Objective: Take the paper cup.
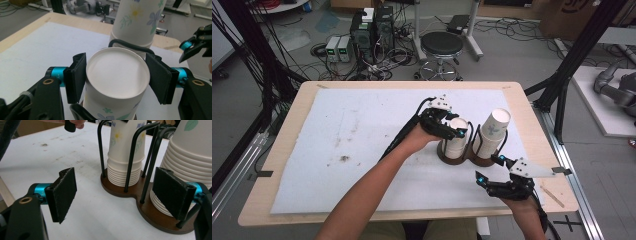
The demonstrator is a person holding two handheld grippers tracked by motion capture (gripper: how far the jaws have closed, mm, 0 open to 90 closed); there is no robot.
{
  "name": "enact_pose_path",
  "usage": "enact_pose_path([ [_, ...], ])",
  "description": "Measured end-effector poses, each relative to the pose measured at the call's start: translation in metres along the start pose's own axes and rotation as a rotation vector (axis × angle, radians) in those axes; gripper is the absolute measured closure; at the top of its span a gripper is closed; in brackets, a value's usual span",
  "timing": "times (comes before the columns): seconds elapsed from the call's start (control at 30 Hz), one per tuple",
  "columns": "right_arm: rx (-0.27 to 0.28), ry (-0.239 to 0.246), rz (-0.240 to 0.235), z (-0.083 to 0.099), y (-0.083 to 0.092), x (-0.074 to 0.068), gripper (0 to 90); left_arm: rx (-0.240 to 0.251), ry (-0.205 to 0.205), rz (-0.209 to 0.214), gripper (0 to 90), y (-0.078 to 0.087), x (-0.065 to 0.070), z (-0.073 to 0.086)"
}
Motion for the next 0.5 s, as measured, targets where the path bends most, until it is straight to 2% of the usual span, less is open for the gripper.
enact_pose_path([
  [0.13, 0.002, 0.001, -0.001, 0.0, 0.0, 0.0, 20.0, 0.042, 0.019, 0.014, 36.2, 0.008, 0.001, -0.011],
  [0.2, 0.002, 0.0, 0.0, 0.0, 0.0, 0.0, 20.0, 0.045, 0.015, 0.017, 36.6, 0.009, 0.002, -0.015],
  [0.23, 0.002, 0.0, 0.0, 0.0, 0.0, 0.0, 20.0, 0.061, 0.007, 0.01, 36.6, 0.011, 0.003, -0.019],
  [0.4, 0.006, -0.003, 0.0, -0.001, 0.0, 0.0, 20.0, 0.063, 0.005, 0.005, 36.9, 0.018, 0.006, -0.033],
  [0.5, 0.008, 0.001, -0.003, -0.001, 0.0, -0.001, 20.0, 0.116, 0.013, -0.002, 37.1, 0.028, 0.009, -0.042],
])
Point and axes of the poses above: each handheld gripper's, and its own axes: y roughly backward along the jaws, z roughly out of its underside, x roughly to its right, the point moved 2 cm from there along -y, roughly forward along the jaws, and after that the axes turned 4 degrees about z, right-handed, at the moved point
